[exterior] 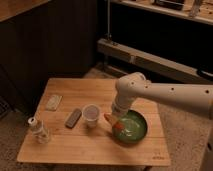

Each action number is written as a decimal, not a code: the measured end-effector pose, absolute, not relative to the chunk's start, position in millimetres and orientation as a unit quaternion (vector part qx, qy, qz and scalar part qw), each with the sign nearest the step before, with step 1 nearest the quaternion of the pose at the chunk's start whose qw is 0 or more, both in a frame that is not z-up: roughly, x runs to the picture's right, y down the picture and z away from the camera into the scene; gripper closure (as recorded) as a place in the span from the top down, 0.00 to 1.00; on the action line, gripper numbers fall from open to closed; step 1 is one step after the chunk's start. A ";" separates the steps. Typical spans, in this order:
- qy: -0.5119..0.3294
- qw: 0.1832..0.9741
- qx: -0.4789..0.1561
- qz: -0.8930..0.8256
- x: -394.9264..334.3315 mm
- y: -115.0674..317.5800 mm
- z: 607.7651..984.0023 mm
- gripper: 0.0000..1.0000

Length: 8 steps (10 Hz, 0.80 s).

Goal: Place the pepper in the ceramic bowl

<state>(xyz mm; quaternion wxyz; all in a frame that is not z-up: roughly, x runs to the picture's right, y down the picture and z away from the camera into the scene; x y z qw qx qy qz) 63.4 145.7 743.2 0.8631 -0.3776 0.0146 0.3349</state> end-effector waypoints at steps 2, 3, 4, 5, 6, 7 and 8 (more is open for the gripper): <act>0.017 0.859 -0.380 0.342 82.1 139.7 742.1 0.09; 0.015 0.859 -0.380 0.343 81.2 143.8 745.7 0.22; 0.014 0.858 -0.379 0.346 79.3 148.2 749.4 0.32; 0.015 0.858 -0.379 0.348 78.5 149.9 751.8 0.42; 0.014 0.858 -0.378 0.347 75.7 148.1 751.1 0.50; 0.013 0.858 -0.379 0.347 72.6 143.9 748.3 0.62; 0.014 0.857 -0.379 0.347 75.7 144.2 747.2 0.70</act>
